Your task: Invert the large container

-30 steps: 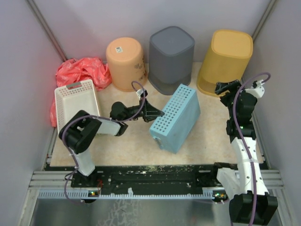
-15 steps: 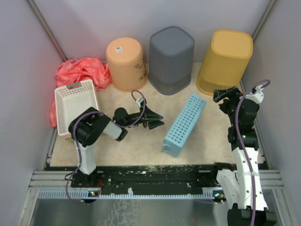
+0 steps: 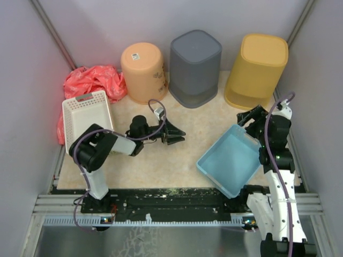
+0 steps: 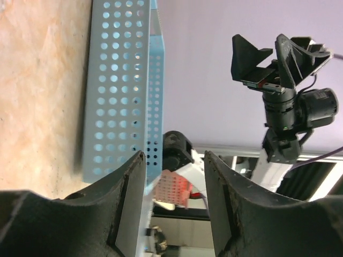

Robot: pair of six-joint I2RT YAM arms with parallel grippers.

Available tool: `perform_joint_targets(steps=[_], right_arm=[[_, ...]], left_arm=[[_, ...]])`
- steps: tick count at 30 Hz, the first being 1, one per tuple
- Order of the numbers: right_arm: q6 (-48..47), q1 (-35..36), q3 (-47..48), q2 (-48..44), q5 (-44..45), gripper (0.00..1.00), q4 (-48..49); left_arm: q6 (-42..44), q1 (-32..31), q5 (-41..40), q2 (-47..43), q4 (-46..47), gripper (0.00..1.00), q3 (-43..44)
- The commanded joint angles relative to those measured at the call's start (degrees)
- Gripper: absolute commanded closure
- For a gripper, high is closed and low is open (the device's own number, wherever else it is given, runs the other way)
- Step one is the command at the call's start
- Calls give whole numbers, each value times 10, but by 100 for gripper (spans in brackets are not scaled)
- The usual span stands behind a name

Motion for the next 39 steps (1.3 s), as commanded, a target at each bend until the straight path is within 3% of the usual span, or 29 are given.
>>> perform_joint_targets(steps=[1, 5, 11, 14, 18, 22, 23, 25, 29, 31, 32, 39], right_arm=[[-55, 5, 26, 15, 14, 24, -53], [-18, 15, 26, 58, 43, 19, -110], [56, 201, 2, 124, 141, 13, -28], [127, 234, 33, 211, 182, 11, -54], [158, 240, 95, 336, 201, 10, -136], [175, 249, 82, 371, 194, 9, -124], [180, 250, 69, 368, 189, 11, -109], [181, 252, 39, 360, 190, 27, -71], [165, 265, 24, 343, 207, 77, -40], [158, 267, 27, 344, 206, 96, -40], [155, 268, 29, 347, 205, 100, -43], [118, 281, 64, 314, 158, 100, -50]], left_arm=[[151, 1, -1, -72, -186, 46, 56], [273, 1, -25, -121, -370, 45, 120], [448, 6, -130, -186, -652, 29, 226], [497, 18, -192, -218, -772, 18, 263], [510, 57, -256, -280, -840, 6, 253], [509, 106, -279, -341, -836, 0, 202], [508, 114, -277, -349, -835, 0, 195], [508, 120, -271, -354, -835, 0, 190], [505, 121, -255, -342, -834, 0, 192], [504, 122, -252, -336, -833, 0, 196], [504, 122, -250, -334, -832, 0, 199], [525, 124, -263, -337, -855, 0, 233]])
